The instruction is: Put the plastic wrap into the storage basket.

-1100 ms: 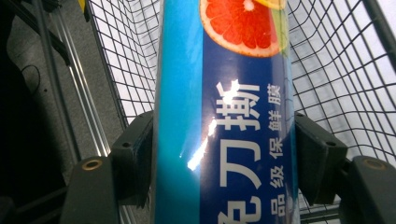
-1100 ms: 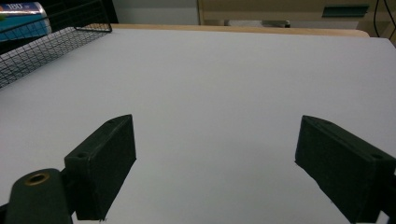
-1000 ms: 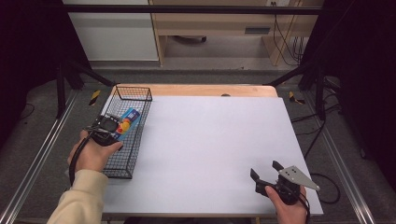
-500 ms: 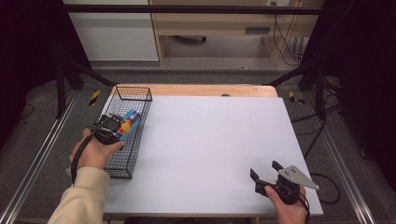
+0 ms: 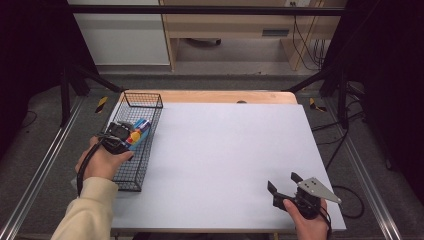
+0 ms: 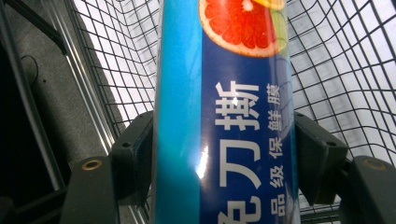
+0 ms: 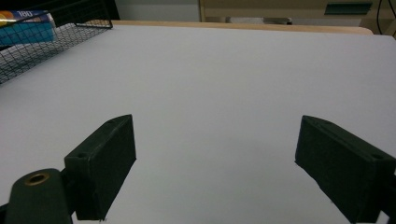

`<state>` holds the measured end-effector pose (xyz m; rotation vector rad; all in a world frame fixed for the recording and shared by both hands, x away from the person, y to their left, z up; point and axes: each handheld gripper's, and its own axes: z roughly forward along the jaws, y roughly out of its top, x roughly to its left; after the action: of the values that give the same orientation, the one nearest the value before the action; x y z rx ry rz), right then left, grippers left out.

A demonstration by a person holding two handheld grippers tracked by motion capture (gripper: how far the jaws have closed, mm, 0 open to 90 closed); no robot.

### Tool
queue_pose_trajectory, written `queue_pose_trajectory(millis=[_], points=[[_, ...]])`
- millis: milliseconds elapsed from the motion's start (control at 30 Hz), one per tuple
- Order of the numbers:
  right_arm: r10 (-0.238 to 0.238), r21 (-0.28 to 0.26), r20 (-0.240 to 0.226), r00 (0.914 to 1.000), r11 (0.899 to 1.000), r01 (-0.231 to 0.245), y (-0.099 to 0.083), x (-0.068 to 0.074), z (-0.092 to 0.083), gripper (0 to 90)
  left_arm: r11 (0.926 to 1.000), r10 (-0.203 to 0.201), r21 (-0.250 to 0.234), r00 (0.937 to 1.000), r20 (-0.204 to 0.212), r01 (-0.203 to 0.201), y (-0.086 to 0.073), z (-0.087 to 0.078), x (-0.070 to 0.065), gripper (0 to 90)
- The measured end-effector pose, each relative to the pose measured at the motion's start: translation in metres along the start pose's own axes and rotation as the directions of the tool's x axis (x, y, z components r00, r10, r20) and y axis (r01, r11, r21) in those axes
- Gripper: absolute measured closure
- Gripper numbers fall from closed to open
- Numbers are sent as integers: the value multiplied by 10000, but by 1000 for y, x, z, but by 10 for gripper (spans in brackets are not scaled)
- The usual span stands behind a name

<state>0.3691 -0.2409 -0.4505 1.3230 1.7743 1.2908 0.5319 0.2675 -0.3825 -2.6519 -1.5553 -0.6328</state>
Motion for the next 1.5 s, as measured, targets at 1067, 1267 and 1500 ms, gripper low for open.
queue_pose_trajectory(millis=[1067, 1267, 1500], points=[[3, -30, -6, 10000, 10000, -3, 0, -1, -1, 124, 9968, 438, 678, 9983, -382, -412, 10, 9, -7, 319], [14, -22, -20, 10000, 10000, -14, 0, -1, -1, 121, 9982, 473, 386, 9970, -619, -450, 7, 5, -8, 281], [-15, -15, 10, 10000, 10000, 15, 0, -1, -1, 119, 9868, -310, -1608, 9977, -608, 208, -11, -20, -3, 158]])
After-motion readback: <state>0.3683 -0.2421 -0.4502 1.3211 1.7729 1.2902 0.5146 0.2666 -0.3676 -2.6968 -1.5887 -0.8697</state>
